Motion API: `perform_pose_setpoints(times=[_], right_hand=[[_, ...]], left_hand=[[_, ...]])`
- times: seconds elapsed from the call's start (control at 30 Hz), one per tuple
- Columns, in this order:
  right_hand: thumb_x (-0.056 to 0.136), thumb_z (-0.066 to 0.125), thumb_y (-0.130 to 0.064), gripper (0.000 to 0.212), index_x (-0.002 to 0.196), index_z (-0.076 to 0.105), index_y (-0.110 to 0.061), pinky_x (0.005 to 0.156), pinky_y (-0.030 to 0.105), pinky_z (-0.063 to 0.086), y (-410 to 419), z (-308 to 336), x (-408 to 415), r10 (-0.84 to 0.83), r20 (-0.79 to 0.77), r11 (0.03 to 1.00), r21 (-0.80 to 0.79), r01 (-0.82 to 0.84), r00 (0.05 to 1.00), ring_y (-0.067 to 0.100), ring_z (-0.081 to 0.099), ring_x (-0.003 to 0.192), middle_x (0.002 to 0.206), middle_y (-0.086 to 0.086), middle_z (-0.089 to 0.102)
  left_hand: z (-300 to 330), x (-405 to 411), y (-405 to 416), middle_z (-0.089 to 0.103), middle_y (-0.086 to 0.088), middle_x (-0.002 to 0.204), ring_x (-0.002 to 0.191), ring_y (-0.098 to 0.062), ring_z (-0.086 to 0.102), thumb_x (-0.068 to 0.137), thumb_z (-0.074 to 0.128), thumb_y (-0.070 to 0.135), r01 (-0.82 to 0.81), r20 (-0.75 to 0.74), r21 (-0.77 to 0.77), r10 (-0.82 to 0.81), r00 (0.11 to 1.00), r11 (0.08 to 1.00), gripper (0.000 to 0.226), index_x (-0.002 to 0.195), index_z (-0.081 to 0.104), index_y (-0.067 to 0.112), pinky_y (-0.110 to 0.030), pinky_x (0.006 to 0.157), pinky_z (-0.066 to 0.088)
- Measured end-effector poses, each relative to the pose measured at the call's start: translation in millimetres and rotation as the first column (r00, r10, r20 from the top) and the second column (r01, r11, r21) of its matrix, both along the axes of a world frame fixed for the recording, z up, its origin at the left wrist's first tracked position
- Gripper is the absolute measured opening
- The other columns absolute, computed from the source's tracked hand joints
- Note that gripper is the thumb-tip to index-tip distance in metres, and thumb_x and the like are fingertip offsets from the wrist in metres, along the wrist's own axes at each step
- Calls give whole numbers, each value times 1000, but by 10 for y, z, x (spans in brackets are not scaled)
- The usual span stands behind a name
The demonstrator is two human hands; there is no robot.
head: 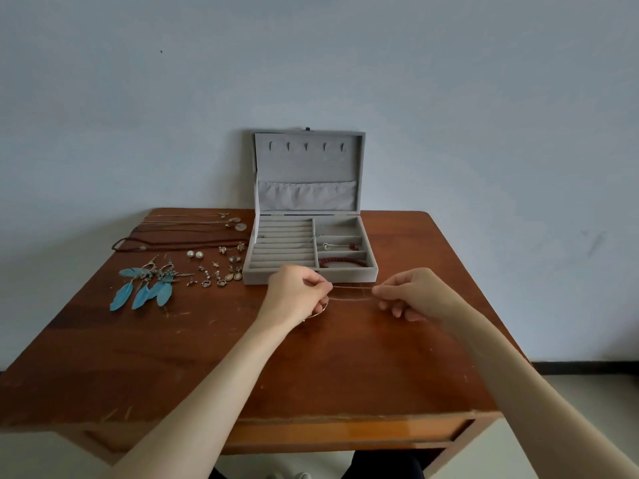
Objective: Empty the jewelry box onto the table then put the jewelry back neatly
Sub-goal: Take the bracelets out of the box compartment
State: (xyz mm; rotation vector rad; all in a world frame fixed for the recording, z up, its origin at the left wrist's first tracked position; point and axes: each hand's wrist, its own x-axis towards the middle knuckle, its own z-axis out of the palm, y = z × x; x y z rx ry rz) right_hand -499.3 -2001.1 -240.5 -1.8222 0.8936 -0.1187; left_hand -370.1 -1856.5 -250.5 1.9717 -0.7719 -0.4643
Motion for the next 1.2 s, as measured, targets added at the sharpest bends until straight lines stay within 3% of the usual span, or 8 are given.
perform_pose_setpoints(times=[0.2,0.47,0.6,0.73,0.83,0.93,1.1,1.2], right_hand=[[85,66,-20,16,78,68,-7,38,17,33,-125,35,40,57,-220,995,-66,-73,974,9,46,40,57,1,63],[90,57,-36,27,80,64,-12,42,16,39,-235,77,217,31,-164,941,-327,-84,986,2,50,35,56,-2,62],[90,56,-29,18,88,67,-15,71,29,50,-309,117,501,-16,43,833,-552,37,999,16,63,77,82,2,68],[91,53,-29,24,100,70,-15,86,37,49,-330,118,872,129,-104,726,-668,-165,986,23,61,98,99,5,69],[91,49,-37,32,97,72,-16,94,42,33,-287,50,1112,135,-277,639,-709,-297,951,26,54,102,98,5,68],[88,50,-48,40,88,69,-13,94,43,29,-260,-3,1294,65,-327,700,-658,-277,943,24,54,87,80,2,61],[85,51,-20,9,84,52,-11,99,45,27,-256,16,1428,23,-381,721,-634,-279,924,24,49,83,75,1,54],[86,52,-23,16,77,57,-10,92,40,36,-271,53,1372,75,-267,784,-580,-223,961,22,50,78,70,0,52]], left_hand=[[-63,-4,-165,69,3,73,65,-6,62,84,65,28,14,225,139,-45,973,990,12,83,70,18,-18,60,47],[52,240,-190,66,9,80,79,-6,60,85,61,37,39,336,92,-68,939,995,18,92,69,23,-17,67,43],[102,447,-305,63,6,91,80,-5,54,86,62,29,66,395,38,-76,915,997,22,105,64,19,-15,69,39],[-80,603,-373,62,-1,111,107,-15,54,86,61,28,35,468,90,-73,881,995,31,115,62,16,-30,92,44],[-171,628,-371,59,0,119,114,-19,47,90,55,31,10,527,150,-88,845,989,32,118,61,18,-30,95,38],[-180,663,-371,56,1,123,118,-17,43,91,53,31,22,522,147,-96,847,989,33,122,60,20,-25,92,32],[-186,703,-344,56,3,123,120,-15,41,92,52,29,59,513,148,-127,849,987,33,123,59,22,-21,92,29],[-180,735,-336,58,4,122,119,-15,44,90,55,26,81,458,139,-137,878,987,31,120,61,21,-25,96,34]])
